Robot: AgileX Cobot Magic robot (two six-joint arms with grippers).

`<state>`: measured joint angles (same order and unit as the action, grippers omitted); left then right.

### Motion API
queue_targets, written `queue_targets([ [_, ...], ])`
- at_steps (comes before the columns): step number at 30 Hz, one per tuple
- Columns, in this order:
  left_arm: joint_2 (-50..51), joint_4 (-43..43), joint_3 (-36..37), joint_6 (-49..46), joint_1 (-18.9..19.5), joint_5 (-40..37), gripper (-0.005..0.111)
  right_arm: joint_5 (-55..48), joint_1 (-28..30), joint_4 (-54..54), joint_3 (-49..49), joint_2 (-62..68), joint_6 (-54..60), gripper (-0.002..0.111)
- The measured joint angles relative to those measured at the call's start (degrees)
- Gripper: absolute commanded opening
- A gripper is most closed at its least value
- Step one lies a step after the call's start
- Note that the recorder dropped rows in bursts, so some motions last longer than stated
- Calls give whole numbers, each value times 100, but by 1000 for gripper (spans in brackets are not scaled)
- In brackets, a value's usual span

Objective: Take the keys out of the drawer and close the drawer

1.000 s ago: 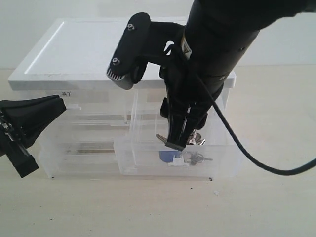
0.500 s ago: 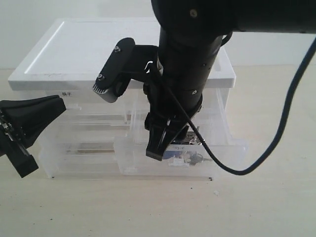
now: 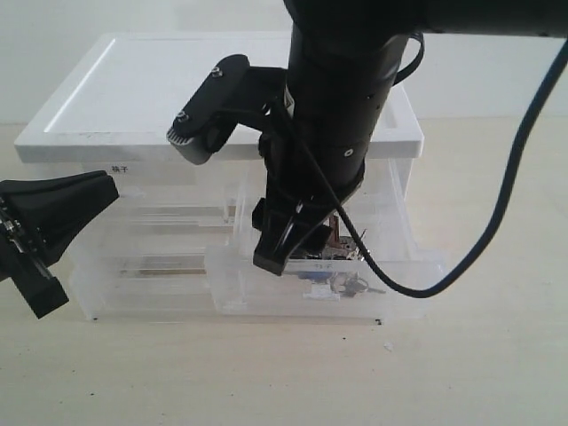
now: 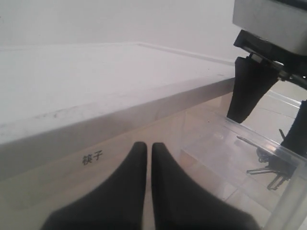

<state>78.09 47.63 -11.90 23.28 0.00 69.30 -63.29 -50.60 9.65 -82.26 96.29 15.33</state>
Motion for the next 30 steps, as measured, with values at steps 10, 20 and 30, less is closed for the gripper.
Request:
queue_targets([
  [10, 0, 0, 0, 28, 0, 0, 5, -195, 0, -172, -41, 4, -63, 60],
  [20, 0, 46, 0, 62, 0, 0, 5, -282, 12, -98, 6, 228, -63, 60],
  [30, 0, 46, 0, 62, 0, 0, 5, -248, -16, 179, 6, 407, -63, 0],
])
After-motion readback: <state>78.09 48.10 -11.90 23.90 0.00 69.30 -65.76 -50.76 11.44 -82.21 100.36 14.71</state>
